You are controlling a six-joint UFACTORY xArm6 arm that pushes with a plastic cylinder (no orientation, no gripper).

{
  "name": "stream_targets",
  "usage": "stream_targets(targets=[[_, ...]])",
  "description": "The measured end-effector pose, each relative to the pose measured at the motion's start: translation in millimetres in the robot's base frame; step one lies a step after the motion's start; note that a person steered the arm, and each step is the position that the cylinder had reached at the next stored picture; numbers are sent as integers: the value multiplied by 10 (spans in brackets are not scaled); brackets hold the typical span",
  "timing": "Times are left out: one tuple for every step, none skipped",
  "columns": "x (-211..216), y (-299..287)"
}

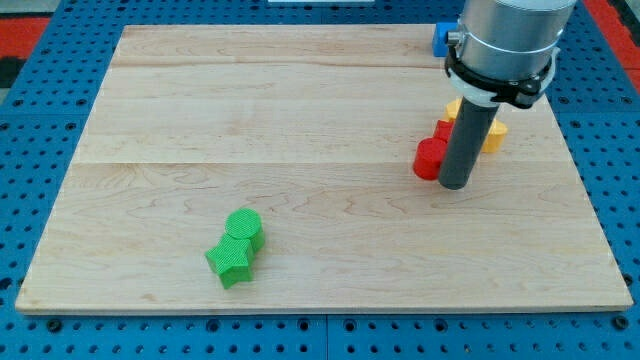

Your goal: Push the group of blocks a bit right

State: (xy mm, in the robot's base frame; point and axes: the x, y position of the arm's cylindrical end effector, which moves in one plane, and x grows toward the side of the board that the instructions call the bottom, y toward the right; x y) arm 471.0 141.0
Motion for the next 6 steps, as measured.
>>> stream_targets(targets=[[286,-93],[332,-443],[200,-354],[-126,-476],[-344,-646],[-347,-640]])
